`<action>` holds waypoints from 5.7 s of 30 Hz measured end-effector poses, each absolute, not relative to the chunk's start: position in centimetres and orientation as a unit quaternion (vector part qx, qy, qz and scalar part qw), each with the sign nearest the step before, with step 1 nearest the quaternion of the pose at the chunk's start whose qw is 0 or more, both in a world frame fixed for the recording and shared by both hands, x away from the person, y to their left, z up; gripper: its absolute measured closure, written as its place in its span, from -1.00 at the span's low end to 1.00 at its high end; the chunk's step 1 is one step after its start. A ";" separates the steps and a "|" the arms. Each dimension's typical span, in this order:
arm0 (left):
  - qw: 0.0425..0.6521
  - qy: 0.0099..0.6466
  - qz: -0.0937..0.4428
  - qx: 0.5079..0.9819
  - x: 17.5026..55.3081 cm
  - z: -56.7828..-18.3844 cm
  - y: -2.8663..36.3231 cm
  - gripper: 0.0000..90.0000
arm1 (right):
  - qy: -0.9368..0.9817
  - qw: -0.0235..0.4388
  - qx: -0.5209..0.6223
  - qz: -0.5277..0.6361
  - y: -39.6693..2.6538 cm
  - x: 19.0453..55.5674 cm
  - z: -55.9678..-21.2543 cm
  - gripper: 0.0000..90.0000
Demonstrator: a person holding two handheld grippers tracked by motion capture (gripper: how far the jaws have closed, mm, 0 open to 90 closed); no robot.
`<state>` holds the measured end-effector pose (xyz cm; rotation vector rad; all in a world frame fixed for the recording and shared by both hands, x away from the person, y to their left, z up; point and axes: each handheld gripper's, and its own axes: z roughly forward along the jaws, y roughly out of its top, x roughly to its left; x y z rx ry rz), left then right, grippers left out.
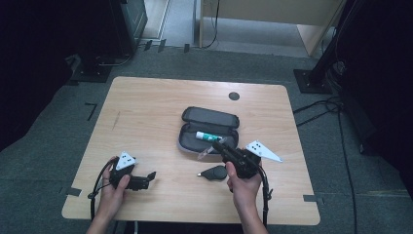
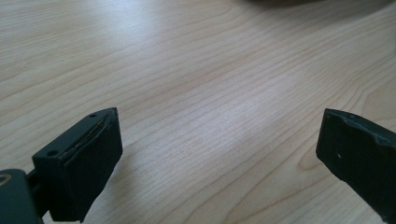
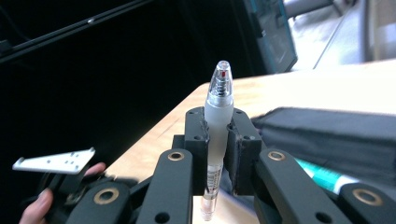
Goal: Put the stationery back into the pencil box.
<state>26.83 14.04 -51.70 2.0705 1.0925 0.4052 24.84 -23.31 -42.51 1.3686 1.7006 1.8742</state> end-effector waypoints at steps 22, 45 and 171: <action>0.329 0.419 0.171 0.829 27.1 -52.0 13.0 -0.98 | 0.593 0.219 0.515 0.579 -19.2 30.0 -45.2 0.78; 0.328 0.415 0.169 0.832 27.1 -52.0 13.0 -0.98 | 0.624 0.166 0.540 0.540 -21.9 30.6 -48.1 0.83; 0.386 0.229 0.101 0.888 25.4 -51.8 5.2 -0.09 | 0.821 0.076 0.334 0.456 -20.2 24.0 -52.1 0.14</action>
